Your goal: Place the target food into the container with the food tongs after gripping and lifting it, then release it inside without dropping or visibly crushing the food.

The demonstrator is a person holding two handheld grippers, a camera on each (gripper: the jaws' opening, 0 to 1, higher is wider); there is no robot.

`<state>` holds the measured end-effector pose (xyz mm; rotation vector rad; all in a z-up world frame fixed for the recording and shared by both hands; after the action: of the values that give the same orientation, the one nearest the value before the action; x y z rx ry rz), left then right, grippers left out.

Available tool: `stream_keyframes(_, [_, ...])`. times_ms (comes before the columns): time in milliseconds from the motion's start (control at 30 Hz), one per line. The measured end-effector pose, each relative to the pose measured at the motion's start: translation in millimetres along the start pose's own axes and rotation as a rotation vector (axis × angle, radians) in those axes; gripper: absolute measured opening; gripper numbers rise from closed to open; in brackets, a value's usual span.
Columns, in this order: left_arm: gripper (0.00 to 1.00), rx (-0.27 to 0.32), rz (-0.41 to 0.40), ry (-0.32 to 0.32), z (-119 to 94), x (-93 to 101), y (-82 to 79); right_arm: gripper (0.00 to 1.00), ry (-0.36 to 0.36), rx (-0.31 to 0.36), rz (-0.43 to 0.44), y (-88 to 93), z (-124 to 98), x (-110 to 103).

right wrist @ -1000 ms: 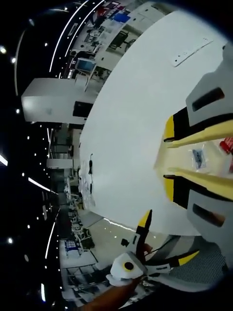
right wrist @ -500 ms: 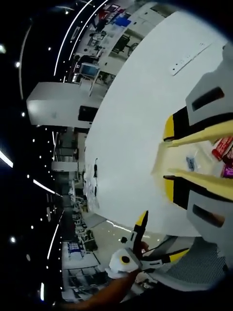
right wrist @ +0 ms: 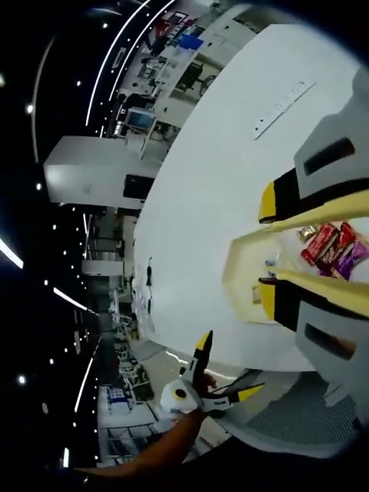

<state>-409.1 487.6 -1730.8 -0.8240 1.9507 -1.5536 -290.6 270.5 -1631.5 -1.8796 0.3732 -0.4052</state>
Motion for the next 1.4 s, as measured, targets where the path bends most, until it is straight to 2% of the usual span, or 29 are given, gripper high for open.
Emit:
stream_keyframes(300, [0.99,0.006,-0.012,-0.012,-1,-2.1,-0.7,0.28,0.058,-0.016,0.004,16.4,-43,11])
stream_keyframes(367, [0.99,0.026,-0.018,-0.007,-1,-1.0,-4.4,0.28,0.066,-0.021,0.009,21.7,-54,12])
stream_keyframes(733, [0.99,0.006,-0.028,-0.004,0,-0.7,-0.1,0.28,0.137,-0.06,0.035,46.7,-106,20])
stream_keyframes(967, [0.99,-0.002,-0.03,0.003,1,0.8,0.8,0.28,0.176,-0.086,0.057,65.8,-130,24])
stream_keyframes(1167, [0.99,-0.008,-0.03,0.003,1,0.8,2.0,0.28,0.195,-0.104,0.072,76.0,-141,27])
stream_keyframes(1400, [0.99,-0.015,-0.028,0.002,1,0.3,3.7,0.28,0.207,-0.114,0.092,88.7,-143,29])
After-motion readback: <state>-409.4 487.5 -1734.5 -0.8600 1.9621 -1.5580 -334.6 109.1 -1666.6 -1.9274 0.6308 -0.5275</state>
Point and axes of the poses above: the point that each gripper's makers call its tool centre point, and the gripper's own axes: z roughly forward along the fingers, x roughly to its right, y roughly out of its underside, the point moved 3 cm from there along -z, roughly backward along the fingers, and after that the axes turned 9 degrees about x, right-handed, at the moved point
